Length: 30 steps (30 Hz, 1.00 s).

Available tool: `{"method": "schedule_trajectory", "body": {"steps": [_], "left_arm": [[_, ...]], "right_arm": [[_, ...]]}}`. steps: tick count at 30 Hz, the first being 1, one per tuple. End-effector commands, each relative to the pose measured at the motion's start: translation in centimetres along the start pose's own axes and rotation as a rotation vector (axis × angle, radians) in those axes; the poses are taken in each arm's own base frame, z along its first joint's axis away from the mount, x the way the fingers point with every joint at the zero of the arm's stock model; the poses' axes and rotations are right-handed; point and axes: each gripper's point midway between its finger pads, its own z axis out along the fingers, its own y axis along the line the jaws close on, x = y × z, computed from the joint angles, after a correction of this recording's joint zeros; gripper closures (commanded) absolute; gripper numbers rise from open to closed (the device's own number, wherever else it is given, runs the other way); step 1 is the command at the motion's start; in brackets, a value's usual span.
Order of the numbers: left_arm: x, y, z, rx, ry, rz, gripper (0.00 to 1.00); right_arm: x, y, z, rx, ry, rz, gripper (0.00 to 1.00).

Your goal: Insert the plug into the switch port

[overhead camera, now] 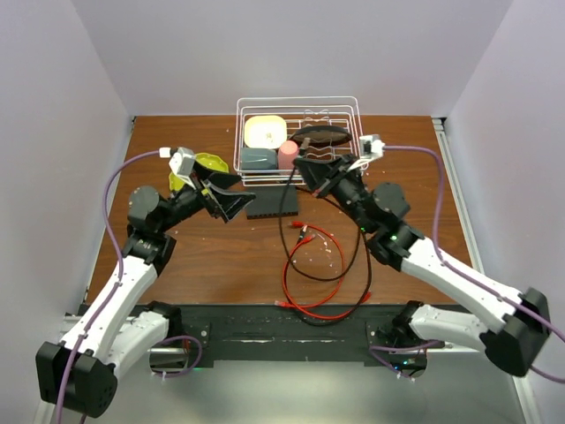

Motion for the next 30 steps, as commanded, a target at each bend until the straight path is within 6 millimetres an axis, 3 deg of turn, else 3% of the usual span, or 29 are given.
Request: {"method": "schedule_trajectory", "body": {"steps": [1,3,8,12,16,20,24,30], "left_arm": [[-1.4,1.1,-0.3,-0.083,-0.068,0.066,0.09],[-1.1,2.6,-0.4,-0.153,-0.072,0.058,0.08],[0.7,7.5,-0.7,-0.365,-0.037,0.003,0.07],[2.5,9.6,-0.4,-0.426,0.000,-0.039,0.07],[3.8,10.9,0.1,-0.434,0.009,-0.070,0.07],[6.6,13.7,0.1,-0.525,0.065,-0.136,0.07],[9.5,16.5,-0.2,-0.623,0.124,-0.195,0.08],[13.7,19.4,-0.7,-0.711,0.189,-0.261,0.14]], "right_arm": [[-0.6,-4.6,-3.4,0.229,0.058,-0.196,1.00],[-1.0,-5.6,-4.7,0.282,0.063,-0.246,1.00],[1.7,-9.6,-6.6,0.426,0.184,-0.336,1.00],[6.2,-12.9,-6.9,0.494,0.281,-0.324,1.00],[10.0,-15.2,-5.7,0.524,0.332,-0.282,1.00],[14.2,-18.7,-5.0,0.600,0.357,-0.226,1.00],[15.9,-20.8,-4.5,0.670,0.303,-0.145,1.00],[16.0,-22.4,-3.4,0.702,0.179,-0.080,1.00]]}}
